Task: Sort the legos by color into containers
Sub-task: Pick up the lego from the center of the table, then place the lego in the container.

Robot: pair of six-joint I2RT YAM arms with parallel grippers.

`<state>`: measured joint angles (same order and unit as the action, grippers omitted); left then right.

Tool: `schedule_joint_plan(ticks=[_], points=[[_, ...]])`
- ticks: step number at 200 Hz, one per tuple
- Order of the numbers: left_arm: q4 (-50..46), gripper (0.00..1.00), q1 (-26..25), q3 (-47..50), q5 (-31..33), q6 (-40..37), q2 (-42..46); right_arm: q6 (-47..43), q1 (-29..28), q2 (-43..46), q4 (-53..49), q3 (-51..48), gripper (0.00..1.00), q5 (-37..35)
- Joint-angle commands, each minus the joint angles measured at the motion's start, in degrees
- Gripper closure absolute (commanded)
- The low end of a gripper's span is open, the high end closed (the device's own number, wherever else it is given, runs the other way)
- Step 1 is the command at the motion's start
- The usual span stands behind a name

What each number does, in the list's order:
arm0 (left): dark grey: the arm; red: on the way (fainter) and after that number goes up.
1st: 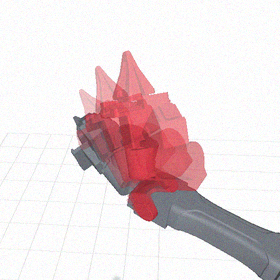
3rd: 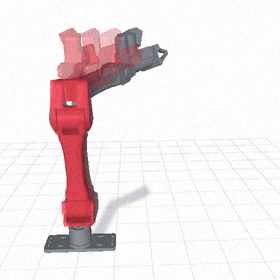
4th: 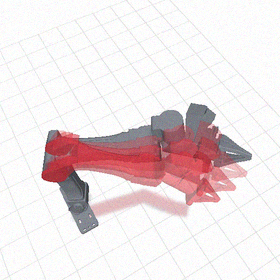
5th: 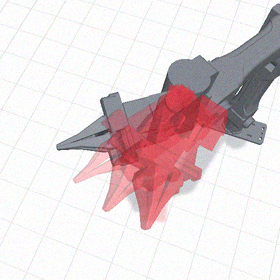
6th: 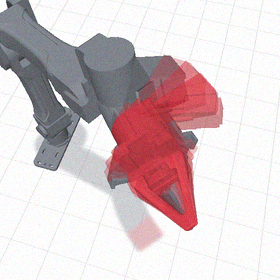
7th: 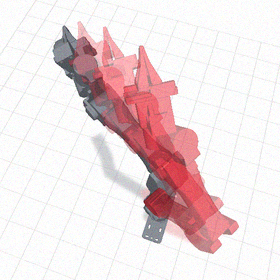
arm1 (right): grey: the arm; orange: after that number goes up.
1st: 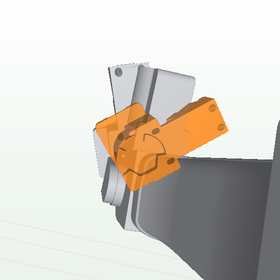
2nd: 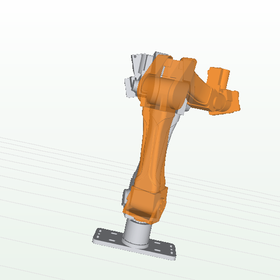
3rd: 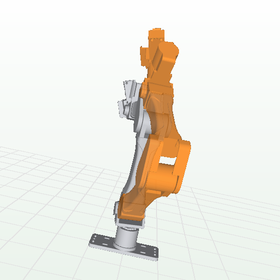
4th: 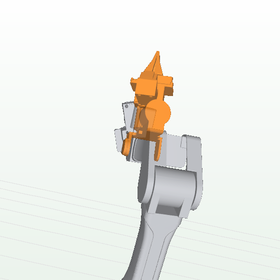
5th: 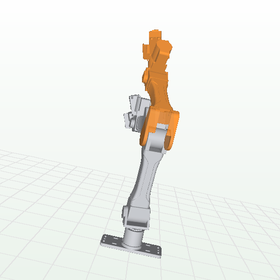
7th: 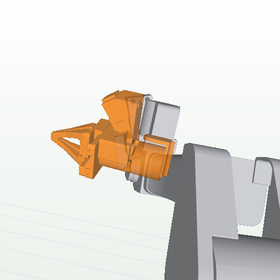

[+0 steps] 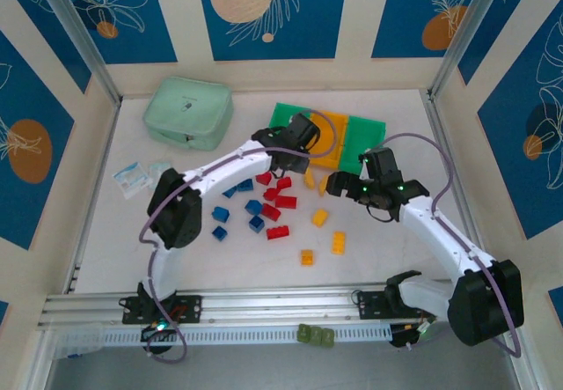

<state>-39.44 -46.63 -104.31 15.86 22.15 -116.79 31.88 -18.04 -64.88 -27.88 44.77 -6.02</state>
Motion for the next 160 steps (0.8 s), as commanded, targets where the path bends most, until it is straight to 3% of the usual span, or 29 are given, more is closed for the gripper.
schedule_joint_plan(ticks=[1, 67, 119, 160], points=[[2.52, 0.69, 3.22, -1.00, 2.80, -1.44, 1.10, -0.77, -0.76, -1.85, -0.24, 2.79, 0.01, 0.22], [13.83, 0.70, 9.03, -7.99, 2.80, -3.42, -6.89, -0.11, -0.94, -5.23, 3.33, 5.69, 0.01, -0.97], [19.44, 0.67, 10.00, -14.14, 2.17, -5.66, -14.86, 0.38, -0.94, -9.00, 6.23, 7.94, 0.01, 2.09], [18.70, 0.54, 10.16, -17.80, 1.72, -6.74, -17.73, 0.48, -0.96, -10.34, 6.43, 8.93, 0.01, 4.40]])
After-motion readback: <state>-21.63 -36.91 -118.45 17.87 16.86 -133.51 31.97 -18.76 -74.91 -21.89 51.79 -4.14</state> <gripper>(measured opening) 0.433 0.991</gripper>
